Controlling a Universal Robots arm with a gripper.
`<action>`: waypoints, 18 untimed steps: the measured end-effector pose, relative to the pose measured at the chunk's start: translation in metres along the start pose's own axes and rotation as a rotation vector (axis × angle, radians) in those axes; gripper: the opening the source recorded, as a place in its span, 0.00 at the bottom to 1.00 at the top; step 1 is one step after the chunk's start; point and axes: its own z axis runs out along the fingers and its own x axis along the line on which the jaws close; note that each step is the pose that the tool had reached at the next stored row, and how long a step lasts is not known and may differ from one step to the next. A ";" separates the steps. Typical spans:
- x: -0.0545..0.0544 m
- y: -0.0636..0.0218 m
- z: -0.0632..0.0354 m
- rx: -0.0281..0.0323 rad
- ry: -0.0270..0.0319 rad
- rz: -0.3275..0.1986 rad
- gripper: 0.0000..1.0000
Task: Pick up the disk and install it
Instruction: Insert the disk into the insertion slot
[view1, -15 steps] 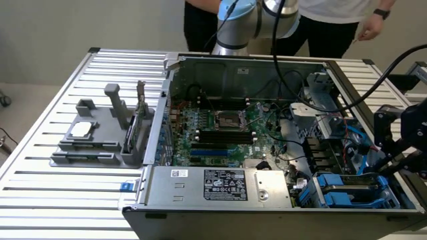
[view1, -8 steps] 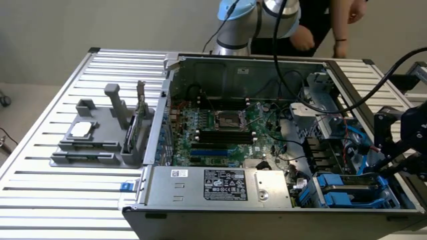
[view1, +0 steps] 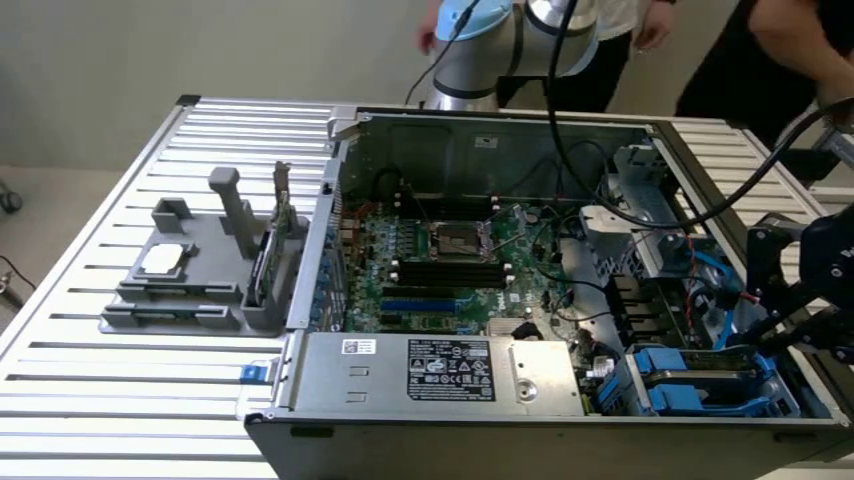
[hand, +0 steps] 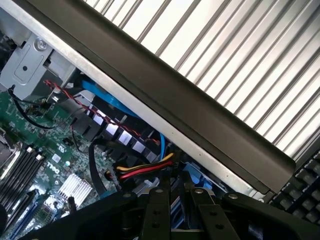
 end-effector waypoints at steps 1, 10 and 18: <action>0.000 0.0004 0.0001 0.0000 0.0009 0.001 0.22; -0.002 0.0023 0.0016 0.0048 0.0190 0.015 0.22; -0.005 0.0053 0.0029 0.0043 0.0382 0.020 0.22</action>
